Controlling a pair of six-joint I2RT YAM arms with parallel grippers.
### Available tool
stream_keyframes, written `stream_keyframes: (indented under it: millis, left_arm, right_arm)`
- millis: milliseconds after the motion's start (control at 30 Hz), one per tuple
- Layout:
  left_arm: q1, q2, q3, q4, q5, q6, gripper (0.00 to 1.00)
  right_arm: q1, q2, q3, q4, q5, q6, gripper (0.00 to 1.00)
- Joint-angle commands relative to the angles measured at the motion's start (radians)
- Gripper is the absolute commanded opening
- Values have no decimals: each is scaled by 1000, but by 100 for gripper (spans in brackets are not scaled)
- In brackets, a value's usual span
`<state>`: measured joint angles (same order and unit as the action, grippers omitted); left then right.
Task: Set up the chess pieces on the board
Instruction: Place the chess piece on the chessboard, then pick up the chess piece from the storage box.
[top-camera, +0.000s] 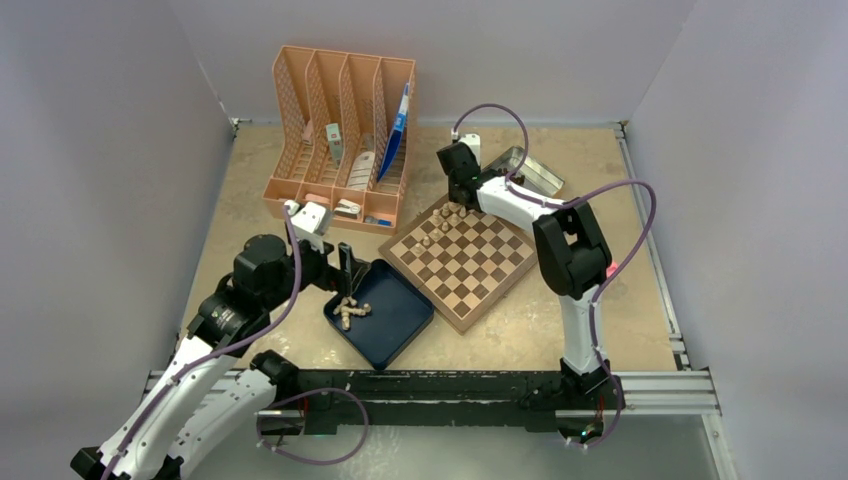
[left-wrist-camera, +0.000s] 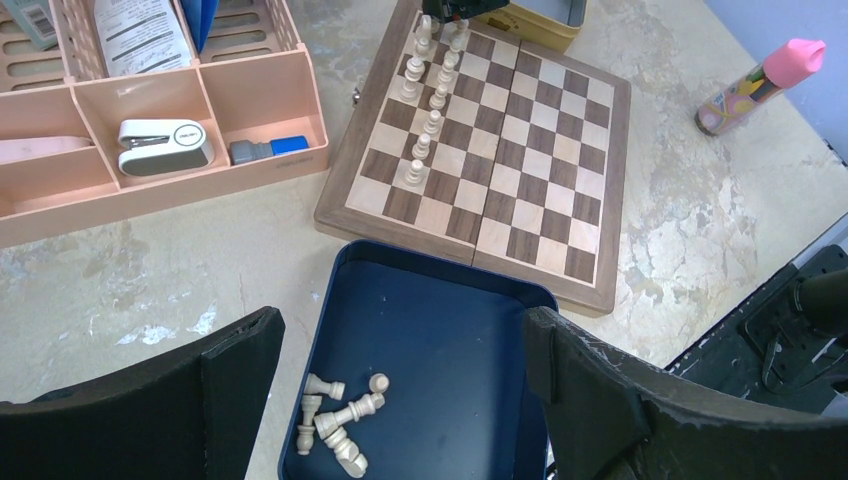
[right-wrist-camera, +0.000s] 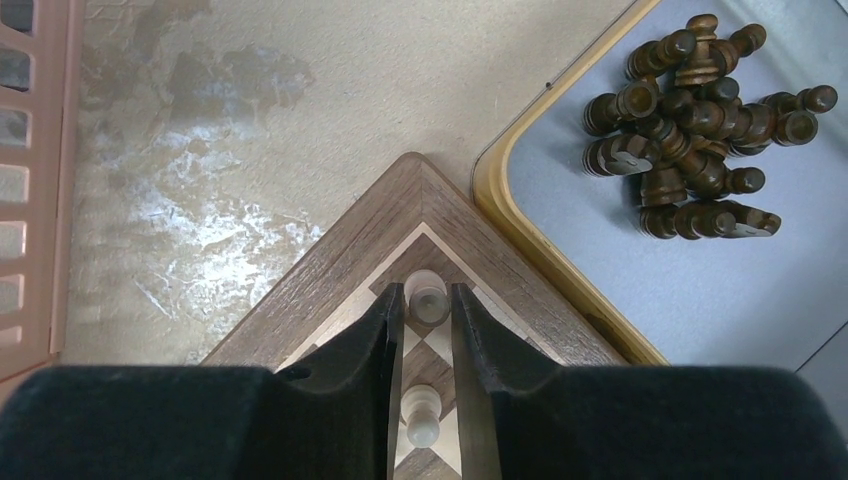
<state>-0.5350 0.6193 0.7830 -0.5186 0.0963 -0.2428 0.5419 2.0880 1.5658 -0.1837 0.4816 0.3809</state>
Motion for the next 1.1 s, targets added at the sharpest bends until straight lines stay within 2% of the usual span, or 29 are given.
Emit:
stream_keyframes:
  millis: [0, 367, 833, 1067]
  left_arm:
    - [3, -4, 4, 20, -7, -1, 89]
    - [3, -4, 4, 14, -18, 0, 89]
    - [3, -6, 7, -6, -73, -16, 89]
    - [3, -28, 7, -12, -94, -24, 90]
  right_arm:
    - [-5, -21, 44, -14, 37, 12, 26]
    - [-5, -71, 49, -49, 41, 30, 27]
    - [-5, -246, -35, -44, -21, 40, 28]
    - [28, -410, -173, 29, -201, 23, 28]
